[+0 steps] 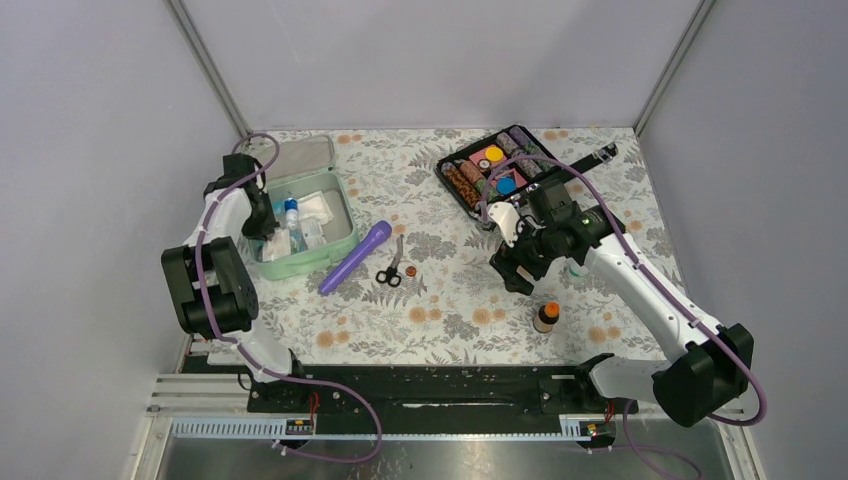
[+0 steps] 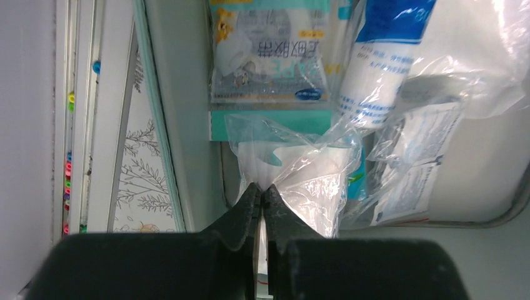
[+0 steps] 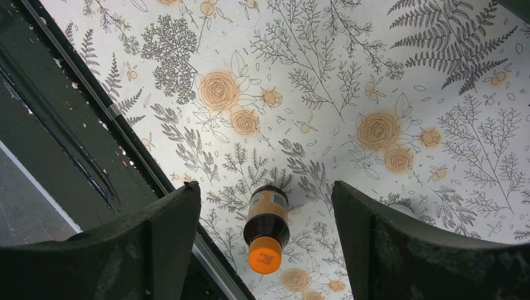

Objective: Organize the medicine kit

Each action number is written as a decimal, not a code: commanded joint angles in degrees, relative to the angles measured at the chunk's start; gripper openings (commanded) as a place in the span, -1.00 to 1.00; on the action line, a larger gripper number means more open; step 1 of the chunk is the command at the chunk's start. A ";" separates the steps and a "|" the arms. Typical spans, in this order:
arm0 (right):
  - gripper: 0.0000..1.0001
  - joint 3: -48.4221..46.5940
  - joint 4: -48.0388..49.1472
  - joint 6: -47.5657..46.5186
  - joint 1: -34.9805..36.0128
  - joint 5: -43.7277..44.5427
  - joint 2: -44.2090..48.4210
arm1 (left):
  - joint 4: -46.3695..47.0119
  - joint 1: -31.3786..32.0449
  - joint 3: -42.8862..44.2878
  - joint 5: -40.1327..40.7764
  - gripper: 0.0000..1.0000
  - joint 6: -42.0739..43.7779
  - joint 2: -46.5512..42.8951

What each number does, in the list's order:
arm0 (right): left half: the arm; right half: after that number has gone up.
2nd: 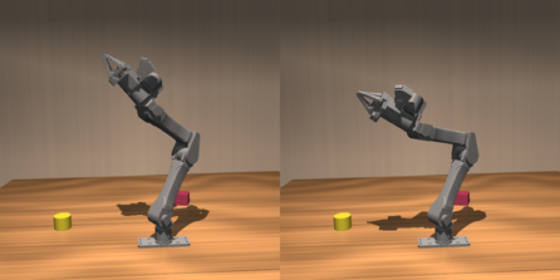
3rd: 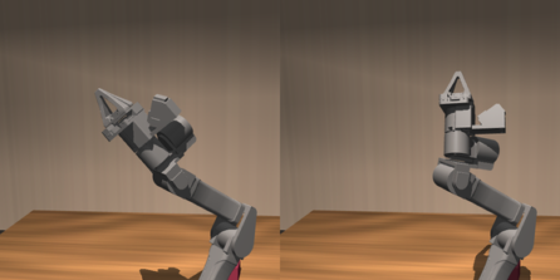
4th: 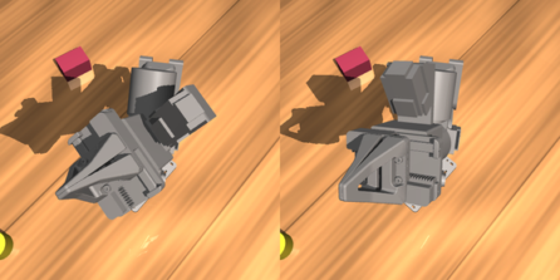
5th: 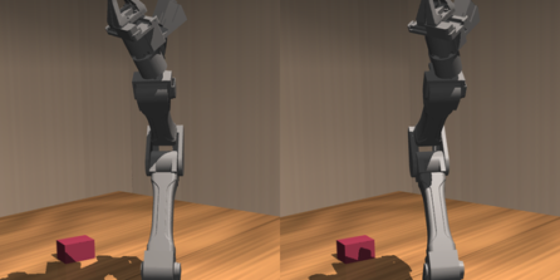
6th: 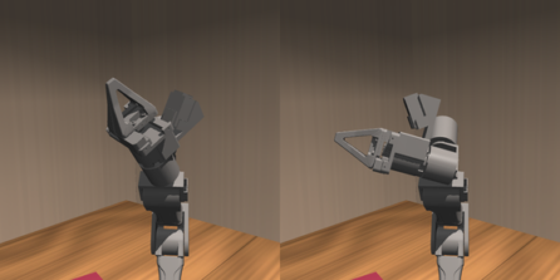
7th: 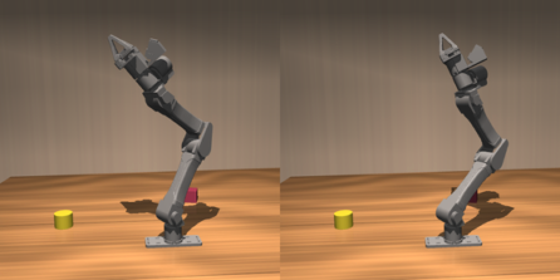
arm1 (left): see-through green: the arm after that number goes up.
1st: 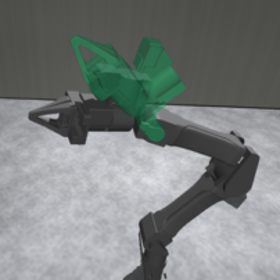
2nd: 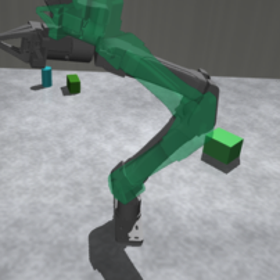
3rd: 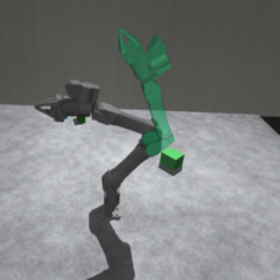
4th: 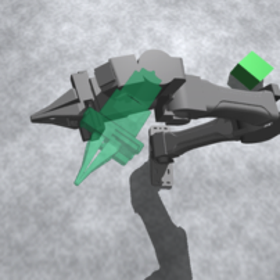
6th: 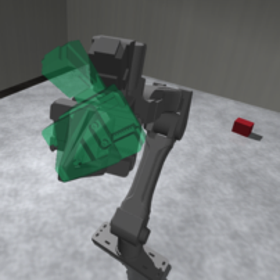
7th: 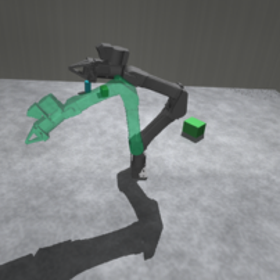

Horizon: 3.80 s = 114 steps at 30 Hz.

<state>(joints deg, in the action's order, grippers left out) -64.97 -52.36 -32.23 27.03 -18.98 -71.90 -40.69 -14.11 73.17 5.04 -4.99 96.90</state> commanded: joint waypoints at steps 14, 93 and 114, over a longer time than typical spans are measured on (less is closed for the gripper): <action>0.67 0.35 1.14 -1.08 -0.29 -0.64 1.03 | -1.08 9.30 8.53 -8.77 -0.12 1.04 -9.49; -0.28 22.42 0.21 -4.75 -6.37 7.55 13.88 | -1.24 37.22 7.71 -33.66 0.70 6.22 -7.07; -0.28 20.43 3.46 -0.82 -6.37 5.75 10.90 | 0.98 37.22 5.67 -34.46 0.70 5.36 -7.39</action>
<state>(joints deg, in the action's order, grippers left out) -42.92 -50.00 -34.48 20.82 -11.29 -60.31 -42.30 22.83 79.66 -28.67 0.99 91.85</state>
